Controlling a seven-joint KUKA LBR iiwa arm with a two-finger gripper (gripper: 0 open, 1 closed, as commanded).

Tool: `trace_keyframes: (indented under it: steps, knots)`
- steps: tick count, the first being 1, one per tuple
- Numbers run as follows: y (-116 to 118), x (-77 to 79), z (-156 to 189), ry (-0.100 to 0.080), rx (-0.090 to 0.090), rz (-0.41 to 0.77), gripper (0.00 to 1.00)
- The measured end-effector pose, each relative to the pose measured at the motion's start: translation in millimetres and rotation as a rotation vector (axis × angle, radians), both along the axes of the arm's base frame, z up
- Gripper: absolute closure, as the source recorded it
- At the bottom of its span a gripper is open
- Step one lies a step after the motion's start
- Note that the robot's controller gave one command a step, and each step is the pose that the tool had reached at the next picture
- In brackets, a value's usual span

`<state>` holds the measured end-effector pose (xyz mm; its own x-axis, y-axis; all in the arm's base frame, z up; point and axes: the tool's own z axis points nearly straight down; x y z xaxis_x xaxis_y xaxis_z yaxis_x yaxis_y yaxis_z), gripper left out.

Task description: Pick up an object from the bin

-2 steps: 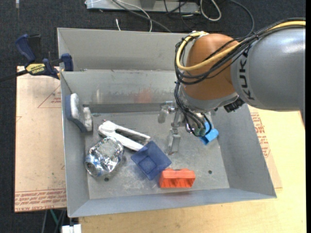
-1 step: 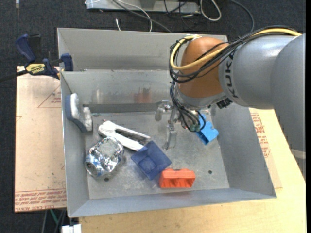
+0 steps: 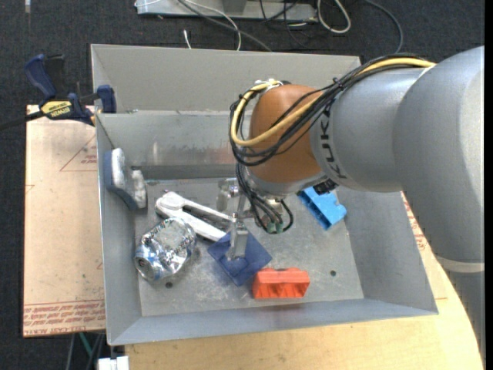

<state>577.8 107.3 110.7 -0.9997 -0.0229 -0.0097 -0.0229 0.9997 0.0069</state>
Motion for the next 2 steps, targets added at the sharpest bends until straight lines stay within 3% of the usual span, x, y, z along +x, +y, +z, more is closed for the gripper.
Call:
trace_keyframes:
  steps: [1, 2]
  knots:
    - [12.5, 20.9, -42.6, -0.001, -0.006, 0.069, 0.00]
    - [16.7, -12.8, -40.1, -0.009, -0.002, 0.074, 0.00]
